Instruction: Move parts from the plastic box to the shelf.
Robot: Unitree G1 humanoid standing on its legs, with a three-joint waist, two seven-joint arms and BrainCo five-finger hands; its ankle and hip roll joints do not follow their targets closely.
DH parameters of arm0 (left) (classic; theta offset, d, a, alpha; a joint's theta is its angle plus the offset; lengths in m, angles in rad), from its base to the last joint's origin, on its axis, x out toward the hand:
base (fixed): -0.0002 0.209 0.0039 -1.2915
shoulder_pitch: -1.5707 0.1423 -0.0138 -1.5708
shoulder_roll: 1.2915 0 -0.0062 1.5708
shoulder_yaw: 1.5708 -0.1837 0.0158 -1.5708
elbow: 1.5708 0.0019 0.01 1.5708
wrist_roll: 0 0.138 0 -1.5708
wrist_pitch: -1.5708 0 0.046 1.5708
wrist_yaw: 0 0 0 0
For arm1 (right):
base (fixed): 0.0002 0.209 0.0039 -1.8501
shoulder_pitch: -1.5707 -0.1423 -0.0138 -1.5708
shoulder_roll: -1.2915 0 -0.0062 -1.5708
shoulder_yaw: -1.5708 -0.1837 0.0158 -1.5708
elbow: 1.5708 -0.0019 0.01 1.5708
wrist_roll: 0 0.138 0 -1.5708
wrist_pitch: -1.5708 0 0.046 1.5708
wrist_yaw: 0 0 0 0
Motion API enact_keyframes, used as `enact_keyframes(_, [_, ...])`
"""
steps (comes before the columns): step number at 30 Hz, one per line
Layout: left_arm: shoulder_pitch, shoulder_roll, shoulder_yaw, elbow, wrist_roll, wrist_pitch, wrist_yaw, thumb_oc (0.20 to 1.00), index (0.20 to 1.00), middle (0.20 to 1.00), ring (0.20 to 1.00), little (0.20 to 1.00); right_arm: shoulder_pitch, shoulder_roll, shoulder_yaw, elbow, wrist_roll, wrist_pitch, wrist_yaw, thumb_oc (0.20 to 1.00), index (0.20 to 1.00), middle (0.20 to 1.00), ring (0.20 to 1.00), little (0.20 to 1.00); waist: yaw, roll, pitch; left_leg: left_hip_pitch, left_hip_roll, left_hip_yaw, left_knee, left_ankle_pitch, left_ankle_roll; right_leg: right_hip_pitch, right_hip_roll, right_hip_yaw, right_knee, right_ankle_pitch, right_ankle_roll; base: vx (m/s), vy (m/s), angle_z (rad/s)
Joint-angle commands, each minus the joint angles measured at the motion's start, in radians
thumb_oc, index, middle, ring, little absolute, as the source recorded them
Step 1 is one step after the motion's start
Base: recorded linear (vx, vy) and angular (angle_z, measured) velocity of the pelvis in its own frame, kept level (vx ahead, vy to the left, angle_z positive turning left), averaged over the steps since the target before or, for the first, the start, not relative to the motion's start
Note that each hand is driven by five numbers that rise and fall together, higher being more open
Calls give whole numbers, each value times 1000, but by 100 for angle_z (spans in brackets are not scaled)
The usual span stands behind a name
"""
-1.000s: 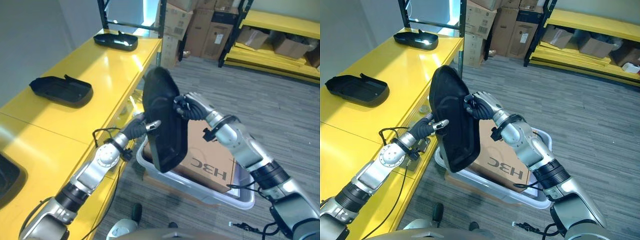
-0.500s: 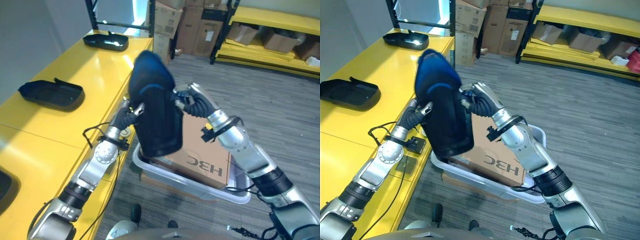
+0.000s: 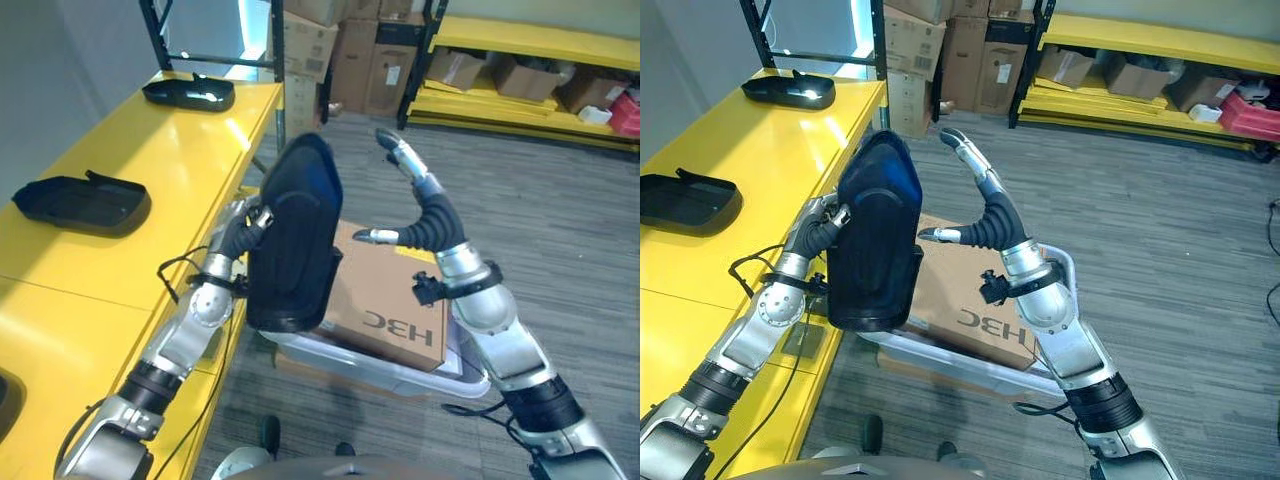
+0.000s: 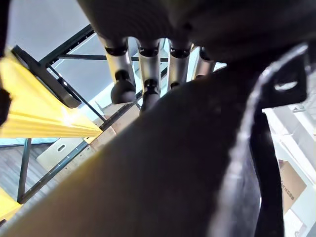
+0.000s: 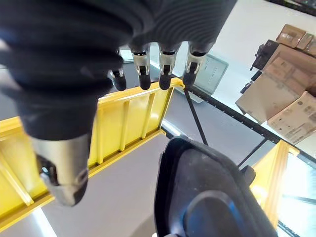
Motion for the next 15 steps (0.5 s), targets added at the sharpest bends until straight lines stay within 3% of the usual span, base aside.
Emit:
enact_keyframes(1, [-79,1,46,34,48,-54,77,200,200,200,200,200,52,70,-88,-38,98,-75,-59,1000,1000,1000,1000,1000,15,-30,-89,18,70,-15,15,-129,-21,-53,-55,-28,44,-56,46,0,0,0])
enact_keyframes(4, [-62,12,68,40,74,-54,112,200,200,200,200,200,144,120,-157,-12,167,-97,-81,1000,1000,1000,1000,1000,4,-28,-89,19,70,-12,14,-130,-22,-53,-55,-30,45,-58,46,0,0,0])
enact_keyframes(7, [-39,23,104,24,78,-61,121,200,200,200,200,200,203,113,-179,38,131,-84,-97,1000,1000,1000,1000,1000,-1,-28,-87,19,70,-8,15,-130,-22,-55,-54,-27,49,-58,46,-12,-4,-4])
enact_keyframes(9, [-8,32,143,-10,71,-70,122,200,200,200,200,200,271,115,-184,151,157,-65,-87,1000,1000,1000,1000,1000,-6,-29,-87,19,70,-5,16,-130,-21,-58,-54,-22,53,-59,45,-28,-16,-3])
enact_keyframes(11, [62,38,216,-109,16,-113,85,200,200,200,200,200,371,137,-170,408,170,-17,-54,1000,1000,1000,1000,1000,-7,-29,-84,22,71,-1,19,-132,-23,-60,-53,-19,64,-63,44,-28,-43,-8])
enact_keyframes(14, [87,42,233,-147,17,-121,72,200,200,200,200,200,397,157,-158,512,174,-3,-40,1000,1000,1000,1000,1000,-6,-27,-83,24,71,-1,19,-133,-24,-59,-53,-20,68,-67,42,-7,-34,-4])
enact_keyframes(15, [111,44,255,-198,4,-134,63,200,200,200,200,200,382,188,-134,710,176,13,-48,1000,1000,1000,1000,1000,2,-25,-79,24,72,-6,22,-133,-25,-59,-51,-19,72,-71,40,-13,-54,-1])
